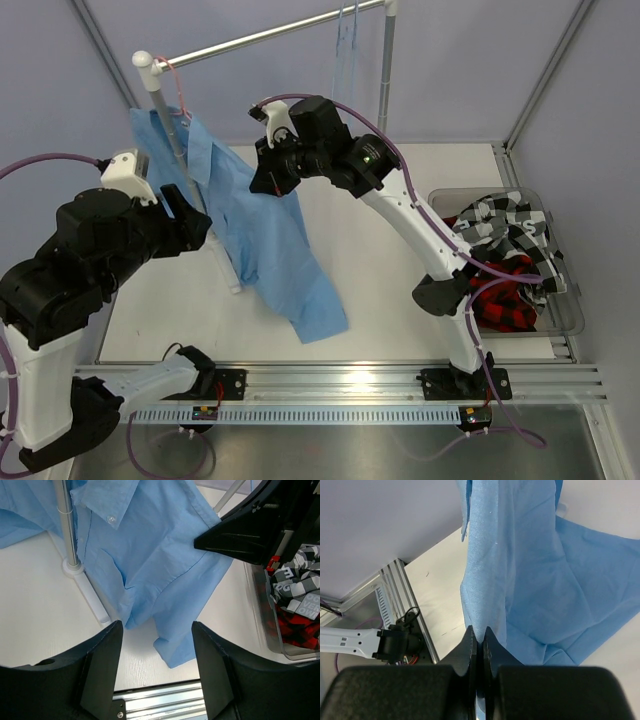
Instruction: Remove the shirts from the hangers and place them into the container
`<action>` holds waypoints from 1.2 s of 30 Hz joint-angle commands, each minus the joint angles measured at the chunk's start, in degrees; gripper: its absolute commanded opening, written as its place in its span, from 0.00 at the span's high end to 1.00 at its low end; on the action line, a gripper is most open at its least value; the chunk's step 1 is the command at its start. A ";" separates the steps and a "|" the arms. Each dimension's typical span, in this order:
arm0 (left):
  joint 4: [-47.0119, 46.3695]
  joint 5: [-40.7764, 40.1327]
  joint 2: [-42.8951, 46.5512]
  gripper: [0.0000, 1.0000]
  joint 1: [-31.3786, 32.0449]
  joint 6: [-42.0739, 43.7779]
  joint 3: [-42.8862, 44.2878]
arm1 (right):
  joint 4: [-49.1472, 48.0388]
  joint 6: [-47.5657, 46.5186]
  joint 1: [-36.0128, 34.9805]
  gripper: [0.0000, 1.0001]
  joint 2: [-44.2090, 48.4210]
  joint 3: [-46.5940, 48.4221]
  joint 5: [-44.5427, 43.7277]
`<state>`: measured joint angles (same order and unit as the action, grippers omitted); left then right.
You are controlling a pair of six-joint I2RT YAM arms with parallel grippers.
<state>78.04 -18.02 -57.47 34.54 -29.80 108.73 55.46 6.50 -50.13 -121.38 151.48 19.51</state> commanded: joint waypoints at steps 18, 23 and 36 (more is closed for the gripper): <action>-14.57 17.67 1.13 0.44 -0.27 8.17 -5.81 | -2.65 -3.86 -0.94 1.00 13.27 1.63 -15.37; -20.55 19.25 0.79 0.46 -0.18 11.34 -0.63 | 0.17 -3.34 -1.02 1.00 19.50 -4.51 -18.00; -37.96 28.20 -8.61 0.49 -0.18 11.08 3.07 | 12.03 5.45 -0.94 1.00 37.97 -20.96 -10.83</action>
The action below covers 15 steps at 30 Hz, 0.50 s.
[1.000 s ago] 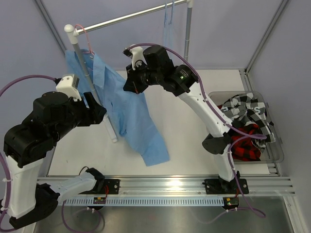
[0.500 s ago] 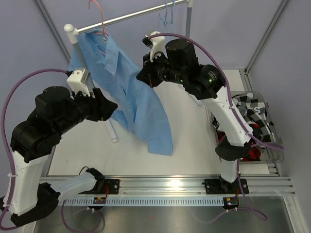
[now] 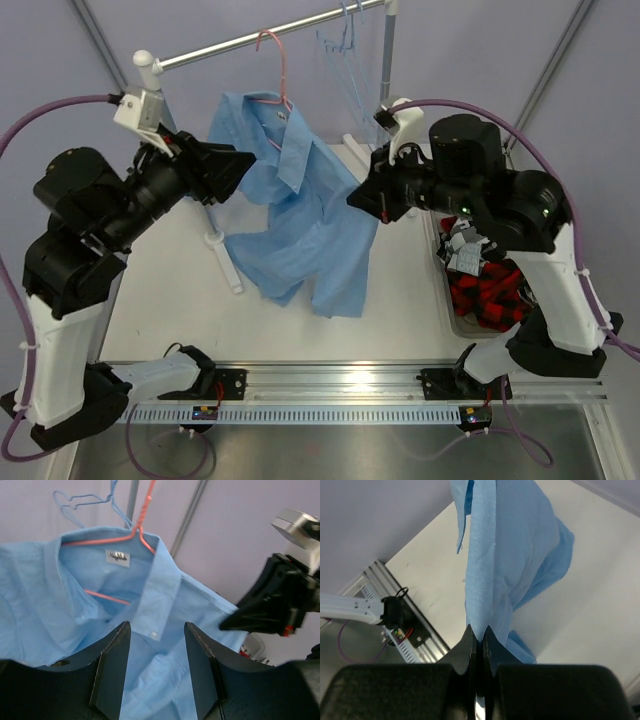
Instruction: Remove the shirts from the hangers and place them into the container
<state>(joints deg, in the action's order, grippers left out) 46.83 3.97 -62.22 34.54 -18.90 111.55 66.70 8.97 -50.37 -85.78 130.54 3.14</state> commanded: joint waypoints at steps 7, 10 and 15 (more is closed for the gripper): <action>-11.49 12.99 -6.87 0.52 -0.27 0.79 -1.24 | 1.33 7.46 -0.70 1.00 7.72 -6.87 15.93; -12.20 13.43 -7.22 0.51 -0.18 0.44 -1.07 | 0.89 8.60 -0.70 1.00 9.48 -8.81 16.29; -11.15 12.65 -7.22 0.51 -0.27 0.70 -0.28 | 1.06 9.31 -0.70 1.00 10.89 -9.95 16.11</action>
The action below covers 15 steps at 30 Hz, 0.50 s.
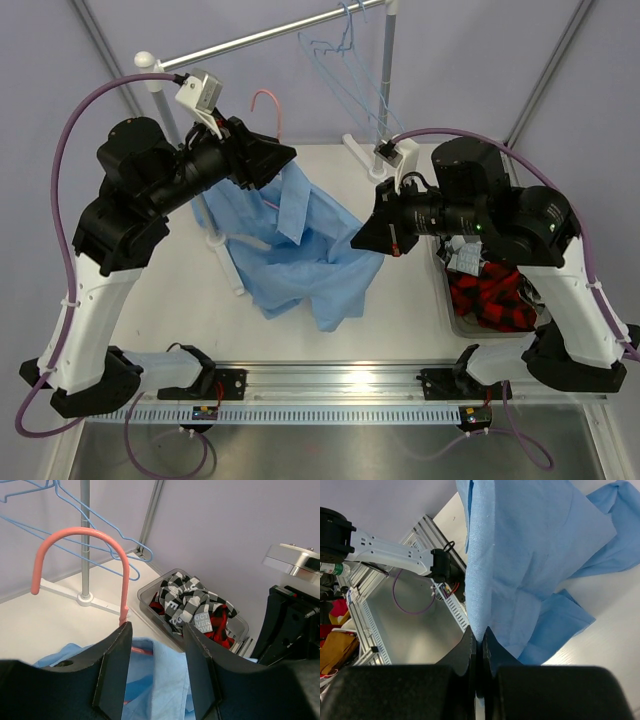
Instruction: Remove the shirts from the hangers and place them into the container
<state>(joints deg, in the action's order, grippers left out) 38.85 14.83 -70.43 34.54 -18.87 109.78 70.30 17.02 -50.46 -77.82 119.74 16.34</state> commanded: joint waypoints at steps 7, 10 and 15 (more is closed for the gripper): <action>-2.38 1.08 0.91 0.56 -0.27 0.59 0.97 | -2.89 2.41 -0.61 1.00 4.26 0.58 3.52; -2.37 0.64 0.82 0.56 -0.27 0.68 0.70 | -2.80 2.93 -0.70 1.00 4.08 1.46 4.49; -3.25 0.99 0.12 0.56 -0.18 0.33 0.79 | -2.28 2.67 -0.78 1.00 4.17 1.37 4.84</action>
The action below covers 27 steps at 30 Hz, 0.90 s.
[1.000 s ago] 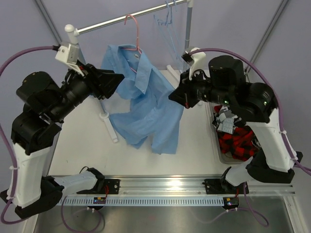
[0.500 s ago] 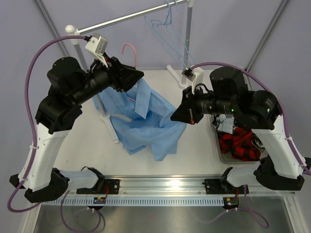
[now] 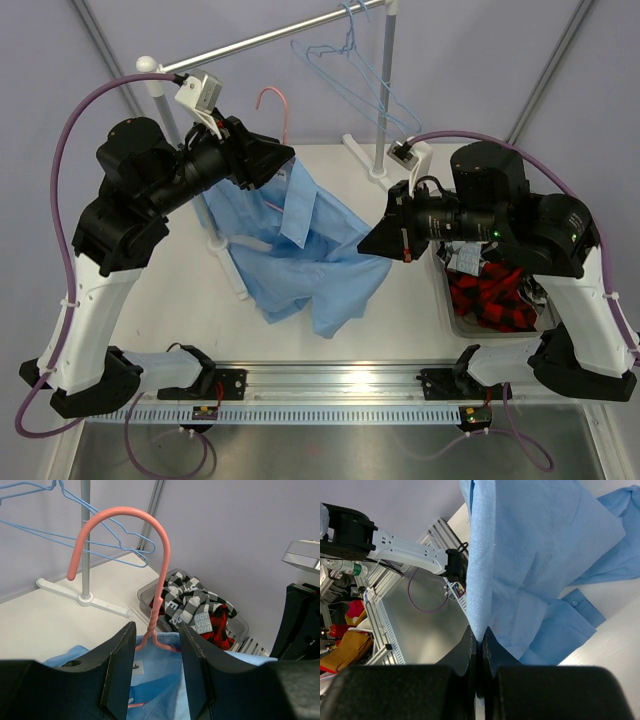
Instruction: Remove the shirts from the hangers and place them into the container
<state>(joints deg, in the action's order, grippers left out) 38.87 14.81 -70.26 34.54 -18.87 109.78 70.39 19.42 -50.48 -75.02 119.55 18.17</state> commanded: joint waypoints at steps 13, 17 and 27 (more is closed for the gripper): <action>-2.40 0.57 -3.48 0.97 -0.27 -0.55 3.94 | -0.96 -0.43 -1.20 1.00 0.67 2.80 3.63; -0.99 -1.27 -4.19 1.00 -0.27 -1.25 5.35 | 0.10 -0.70 -1.29 0.81 0.76 2.71 1.87; 0.06 -2.15 -4.62 1.00 -0.18 -0.64 7.12 | 1.51 1.23 -1.29 0.55 9.53 -7.30 -1.65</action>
<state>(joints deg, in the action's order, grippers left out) 43.00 13.45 -75.11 34.54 -18.39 113.97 71.57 19.59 -51.00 -68.73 114.32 17.37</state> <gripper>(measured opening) 0.039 0.451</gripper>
